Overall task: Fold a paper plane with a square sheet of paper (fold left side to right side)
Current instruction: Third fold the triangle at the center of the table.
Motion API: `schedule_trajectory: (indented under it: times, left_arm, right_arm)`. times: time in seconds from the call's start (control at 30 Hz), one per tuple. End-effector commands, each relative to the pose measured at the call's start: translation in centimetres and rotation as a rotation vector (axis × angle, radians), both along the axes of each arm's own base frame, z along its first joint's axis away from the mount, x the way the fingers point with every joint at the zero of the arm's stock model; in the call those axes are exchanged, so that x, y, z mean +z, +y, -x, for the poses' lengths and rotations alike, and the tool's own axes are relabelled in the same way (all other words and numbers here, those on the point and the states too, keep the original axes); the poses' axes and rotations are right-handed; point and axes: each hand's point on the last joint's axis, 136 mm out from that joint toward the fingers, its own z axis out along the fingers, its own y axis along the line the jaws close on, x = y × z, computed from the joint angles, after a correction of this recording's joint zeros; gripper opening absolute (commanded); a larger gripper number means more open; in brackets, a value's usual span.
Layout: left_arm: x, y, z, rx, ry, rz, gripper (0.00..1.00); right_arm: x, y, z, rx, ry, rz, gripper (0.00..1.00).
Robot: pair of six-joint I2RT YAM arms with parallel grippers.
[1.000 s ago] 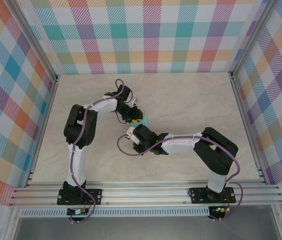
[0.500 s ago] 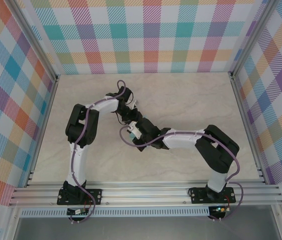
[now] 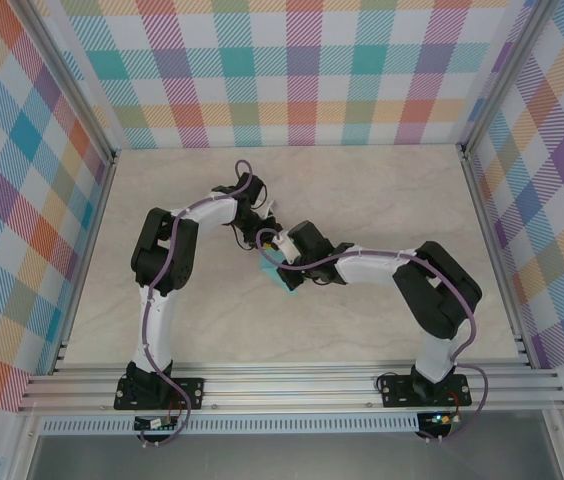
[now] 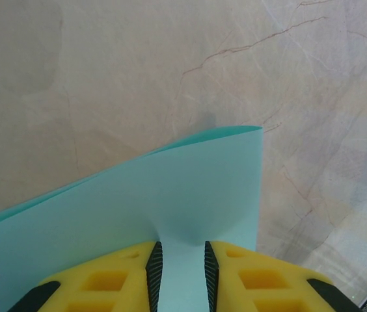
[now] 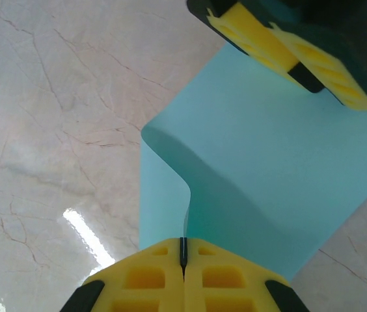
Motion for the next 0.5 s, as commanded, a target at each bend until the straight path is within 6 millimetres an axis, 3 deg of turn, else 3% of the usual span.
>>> schedule_trajectory:
  times: [0.0,0.47]
  left_arm:
    - [-1.7,-0.1,1.7,-0.033,0.052,-0.052,0.26]
    - [-2.0,-0.2,1.8,-0.035,0.056,-0.06,0.25]
  right_arm:
    - [-0.3,0.2,-0.2,-0.019,0.048,-0.018,0.0]
    - [-1.2,-1.2,-1.7,-0.112,0.103,-0.021,0.0]
